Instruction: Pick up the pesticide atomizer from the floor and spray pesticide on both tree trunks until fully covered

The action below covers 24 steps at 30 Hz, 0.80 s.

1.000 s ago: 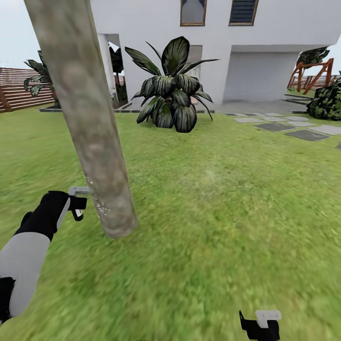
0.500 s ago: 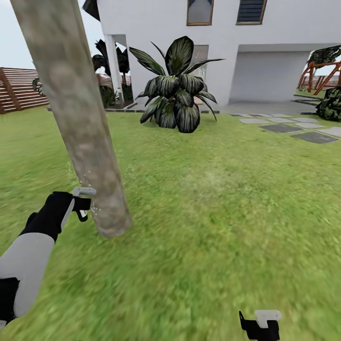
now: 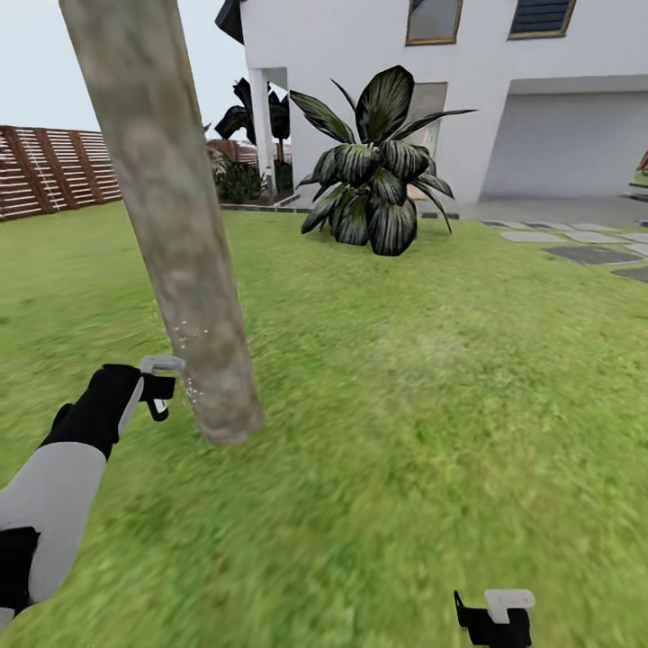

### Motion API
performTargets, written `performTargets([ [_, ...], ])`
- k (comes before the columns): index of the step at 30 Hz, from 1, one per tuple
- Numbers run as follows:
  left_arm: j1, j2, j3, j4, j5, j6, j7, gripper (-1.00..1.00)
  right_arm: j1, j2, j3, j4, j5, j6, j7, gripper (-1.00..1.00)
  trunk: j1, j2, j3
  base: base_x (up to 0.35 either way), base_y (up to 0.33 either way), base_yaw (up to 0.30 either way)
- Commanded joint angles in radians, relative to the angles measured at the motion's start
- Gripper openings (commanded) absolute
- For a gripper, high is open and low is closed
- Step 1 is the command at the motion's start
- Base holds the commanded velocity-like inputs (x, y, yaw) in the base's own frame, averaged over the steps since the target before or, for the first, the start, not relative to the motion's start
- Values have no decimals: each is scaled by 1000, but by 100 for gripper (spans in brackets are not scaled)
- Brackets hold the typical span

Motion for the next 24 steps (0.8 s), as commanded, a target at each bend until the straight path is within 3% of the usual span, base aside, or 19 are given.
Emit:
performTargets([
  [1,0,-9,3,0,-7,4,-10,-100,-1,0,-7,1,11,-4,-2,100,0,0,-1,111,-273,58],
  [5,39,-23,4,0,-4,3,-9,-100,-1,0,-7,1,11,-4,-3,100,0,0,-1,111,-273,13],
  [11,61,30,35,26,-11,-5,-6,-100,-1,0,-7,1,11,-4,-2,100,0,0,-1,112,-273,0],
  [13,80,27,34,33,-9,-7,-5,-100,-1,0,-7,1,11,-4,-2,100,0,0,-1,114,-273,0],
  [14,93,16,33,35,-6,-8,-5,-100,-1,0,-7,1,11,-4,-2,100,0,0,-1,113,-273,0],
  [16,118,-29,32,35,-11,-9,-5,-100,-1,0,-7,1,11,-4,-2,100,0,0,-1,70,-193,0],
  [18,135,-35,39,35,-13,-10,-6,-100,-1,0,-7,1,11,-4,-2,100,0,0,-1,13,-41,0],
  [20,150,-7,53,36,-13,-11,-7,-100,-1,0,-7,1,11,-4,-2,100,0,0,-1,3,-11,0],
  [22,162,54,62,37,-9,-20,-7,-100,-1,0,-7,1,11,-4,-2,100,0,0,-1,1,-2,0],
  [24,165,64,62,45,-7,-25,-7,-100,-1,0,-7,1,11,-4,-2,100,0,0,-1,0,0,0],
])
